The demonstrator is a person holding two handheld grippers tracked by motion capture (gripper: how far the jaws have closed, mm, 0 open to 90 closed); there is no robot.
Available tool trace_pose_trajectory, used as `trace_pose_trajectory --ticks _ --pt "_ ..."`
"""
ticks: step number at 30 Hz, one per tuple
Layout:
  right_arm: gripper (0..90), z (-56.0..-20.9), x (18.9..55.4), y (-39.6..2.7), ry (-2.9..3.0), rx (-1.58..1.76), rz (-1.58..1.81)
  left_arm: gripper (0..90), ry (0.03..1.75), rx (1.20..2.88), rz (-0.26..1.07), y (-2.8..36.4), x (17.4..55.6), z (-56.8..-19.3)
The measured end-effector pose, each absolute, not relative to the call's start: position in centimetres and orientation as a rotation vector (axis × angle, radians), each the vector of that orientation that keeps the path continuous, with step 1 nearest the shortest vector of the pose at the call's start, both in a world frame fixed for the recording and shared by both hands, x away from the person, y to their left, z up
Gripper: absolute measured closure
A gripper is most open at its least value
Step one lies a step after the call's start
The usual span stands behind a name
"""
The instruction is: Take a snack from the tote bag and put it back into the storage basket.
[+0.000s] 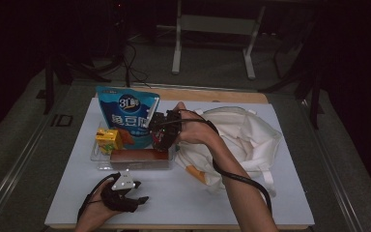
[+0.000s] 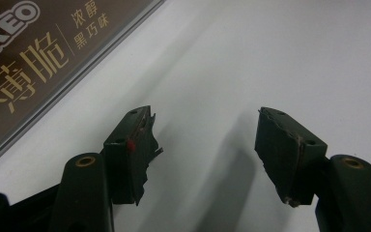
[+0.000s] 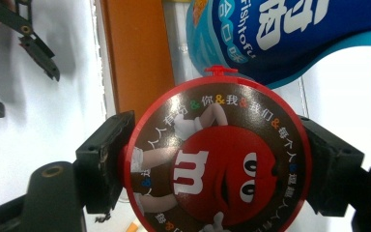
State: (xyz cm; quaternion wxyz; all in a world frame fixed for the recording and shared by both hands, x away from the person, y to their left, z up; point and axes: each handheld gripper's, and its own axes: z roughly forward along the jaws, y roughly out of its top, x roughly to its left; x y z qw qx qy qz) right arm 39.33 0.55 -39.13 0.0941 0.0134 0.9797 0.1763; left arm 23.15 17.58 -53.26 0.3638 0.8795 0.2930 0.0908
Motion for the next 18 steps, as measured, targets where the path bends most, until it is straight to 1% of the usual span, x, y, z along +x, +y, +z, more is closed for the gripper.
trace_pose_trajectory --ticks 18 --pt "23.4 -40.7 40.3 1.1 2.870 0.066 0.504 38.6 0.752 2.265 0.232 17.5 23.1 -53.3"
